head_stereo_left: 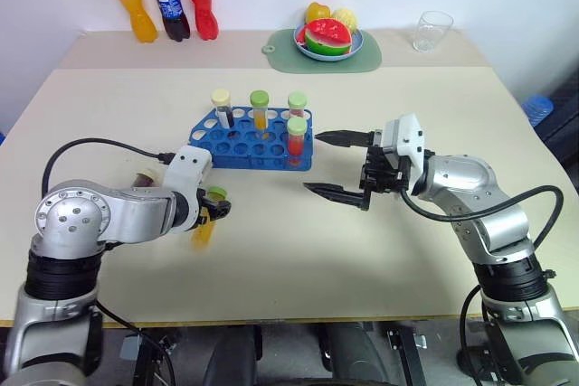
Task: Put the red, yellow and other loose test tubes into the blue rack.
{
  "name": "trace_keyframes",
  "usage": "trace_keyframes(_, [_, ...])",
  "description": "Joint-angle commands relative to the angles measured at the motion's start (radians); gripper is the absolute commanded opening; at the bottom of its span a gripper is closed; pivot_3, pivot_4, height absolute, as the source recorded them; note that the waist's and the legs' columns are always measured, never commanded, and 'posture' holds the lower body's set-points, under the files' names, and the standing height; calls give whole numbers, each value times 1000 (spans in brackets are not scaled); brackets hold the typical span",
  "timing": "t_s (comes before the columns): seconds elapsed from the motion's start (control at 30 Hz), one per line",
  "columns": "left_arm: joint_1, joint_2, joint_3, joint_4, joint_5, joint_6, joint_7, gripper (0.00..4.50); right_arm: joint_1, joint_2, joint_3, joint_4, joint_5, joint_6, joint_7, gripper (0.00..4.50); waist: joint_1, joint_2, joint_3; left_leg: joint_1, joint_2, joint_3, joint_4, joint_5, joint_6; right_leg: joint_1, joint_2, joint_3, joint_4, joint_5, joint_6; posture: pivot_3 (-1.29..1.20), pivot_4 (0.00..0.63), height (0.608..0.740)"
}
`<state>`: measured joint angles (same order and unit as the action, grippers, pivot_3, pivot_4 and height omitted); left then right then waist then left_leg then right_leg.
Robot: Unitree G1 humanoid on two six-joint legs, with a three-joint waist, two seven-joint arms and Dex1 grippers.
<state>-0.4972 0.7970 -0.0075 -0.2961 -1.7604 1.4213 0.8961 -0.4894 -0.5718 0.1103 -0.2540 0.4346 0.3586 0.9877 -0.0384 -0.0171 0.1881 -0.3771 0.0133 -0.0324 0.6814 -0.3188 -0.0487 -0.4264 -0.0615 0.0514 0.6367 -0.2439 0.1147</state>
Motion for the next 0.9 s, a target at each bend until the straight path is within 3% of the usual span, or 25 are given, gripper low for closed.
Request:
trace_keyframes(0.03, [4, 103, -101, -34, -205, -172, 136, 1736, 1, 0, 5, -44, 12, 0, 14, 4500, 3, 0, 0, 0, 0, 0, 0, 0, 0, 0, -1, 0, 0, 0, 0, 0, 150, 734])
trace_keyframes(0.1, [9, 142, -134, -51, -212, -218, 138, 758, 6, -1, 12, -48, 12, 5, 19, 4500, 9, 0, 0, 0, -2, 1, 0, 0, 0, 0, -1, 0, -1, 0, 0, 0, 150, 734])
trace_keyframes(0.17, [-5, 187, -152, -60, -212, -249, 141, 109, 9, 1, 15, -48, 8, 5, 19, 4500, 22, 4, -1, 2, -2, 2, 0, 1, -1, 2, 0, 0, -2, 0, 0, 0, 150, 734])
trace_keyframes(0.4, [-63, 299, -105, -33, -201, -325, 96, 109, 61, -8, 22, -55, 5, 21, 13, 4500, 28, 2, -1, -1, -2, 3, 0, 1, -1, 3, 1, -1, -4, 0, 0, 0, 150, 734])
trace_keyframes(0.6, [-72, 260, -55, -84, -60, -383, -55, 109, 93, 5, 31, -88, 9, 41, -7, 4500, 26, 2, -1, -1, -2, 4, 0, 3, -5, 3, 2, -1, -4, 0, 0, 0, 150, 734])
trace_keyframes(0.7, [-65, 265, -49, -63, -103, -394, -48, 887, 107, 8, 36, -97, 8, 44, -15, 4500, 25, 2, -1, -1, -2, 4, 0, 3, -5, 3, 2, -1, -4, 0, 0, 0, 150, 734])
trace_keyframes(0.9, [-72, 291, -120, -39, -207, -393, 76, 3953, 118, 4, 40, -90, 3, 38, -14, 4500, 26, 2, 0, -1, -2, 3, 0, 0, 0, 3, 2, -1, -4, 0, 0, 0, 150, 734])
